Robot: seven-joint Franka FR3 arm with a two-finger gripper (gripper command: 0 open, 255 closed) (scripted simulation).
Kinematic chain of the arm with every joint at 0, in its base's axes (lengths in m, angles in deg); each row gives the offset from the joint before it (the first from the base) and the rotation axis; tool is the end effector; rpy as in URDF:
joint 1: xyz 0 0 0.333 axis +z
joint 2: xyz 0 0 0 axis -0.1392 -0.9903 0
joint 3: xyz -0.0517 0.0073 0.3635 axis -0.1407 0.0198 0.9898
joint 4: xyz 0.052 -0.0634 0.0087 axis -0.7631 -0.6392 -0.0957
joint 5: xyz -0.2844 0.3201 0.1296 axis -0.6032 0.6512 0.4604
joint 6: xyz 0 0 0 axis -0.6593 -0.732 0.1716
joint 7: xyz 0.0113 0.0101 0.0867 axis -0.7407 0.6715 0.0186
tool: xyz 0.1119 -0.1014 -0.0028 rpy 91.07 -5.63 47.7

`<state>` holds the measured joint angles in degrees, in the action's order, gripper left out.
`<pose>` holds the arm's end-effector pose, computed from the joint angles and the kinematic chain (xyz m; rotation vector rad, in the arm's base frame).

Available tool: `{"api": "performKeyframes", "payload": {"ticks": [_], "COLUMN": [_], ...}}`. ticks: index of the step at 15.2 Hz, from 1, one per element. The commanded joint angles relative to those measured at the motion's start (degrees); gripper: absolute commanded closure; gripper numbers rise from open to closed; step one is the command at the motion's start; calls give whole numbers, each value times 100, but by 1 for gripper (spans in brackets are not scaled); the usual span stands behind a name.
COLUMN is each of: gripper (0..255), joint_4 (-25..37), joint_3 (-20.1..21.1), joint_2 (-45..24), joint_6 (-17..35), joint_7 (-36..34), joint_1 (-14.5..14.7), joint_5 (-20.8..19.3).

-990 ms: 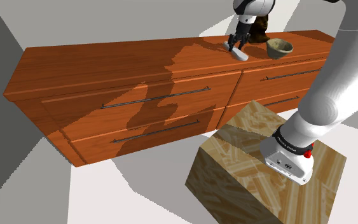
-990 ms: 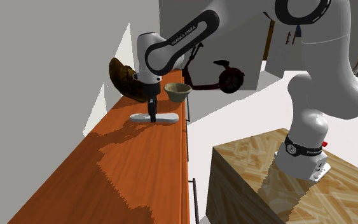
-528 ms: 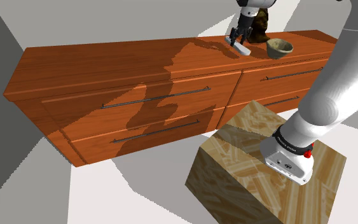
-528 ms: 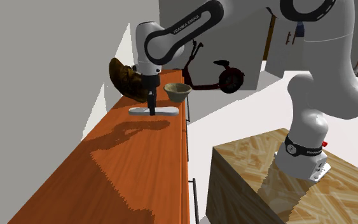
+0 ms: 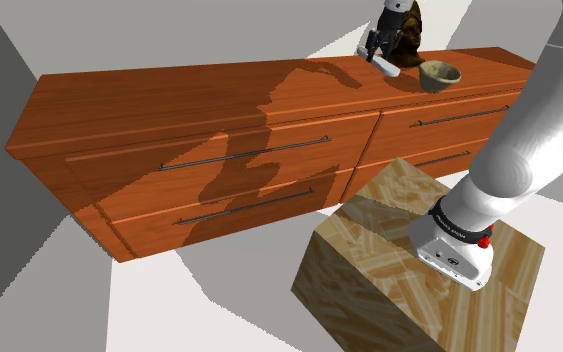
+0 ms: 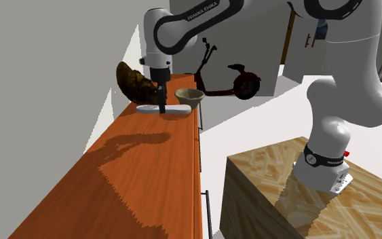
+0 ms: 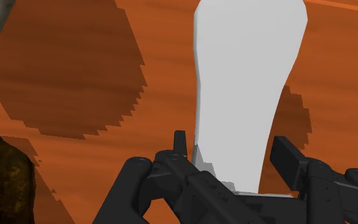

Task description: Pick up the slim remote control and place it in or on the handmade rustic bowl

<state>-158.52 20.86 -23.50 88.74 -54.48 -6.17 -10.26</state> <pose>0.5734 -0.3788 0.3934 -3.0842 0.4908 0.0084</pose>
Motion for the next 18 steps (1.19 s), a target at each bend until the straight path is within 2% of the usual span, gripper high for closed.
{"api": "performKeyframes", "payload": {"ticks": [1,17,18], "gripper": [255,255,255], "joint_4": [119,1037,995], "joint_3": [-7,-47,-94], "joint_2": [31,239,272], "joint_6": [-146,-1254,-1249], "joint_7": [-16,-107,12], "joint_1": [1,-5,-75], "joint_5": [-19,-132,-136]}}
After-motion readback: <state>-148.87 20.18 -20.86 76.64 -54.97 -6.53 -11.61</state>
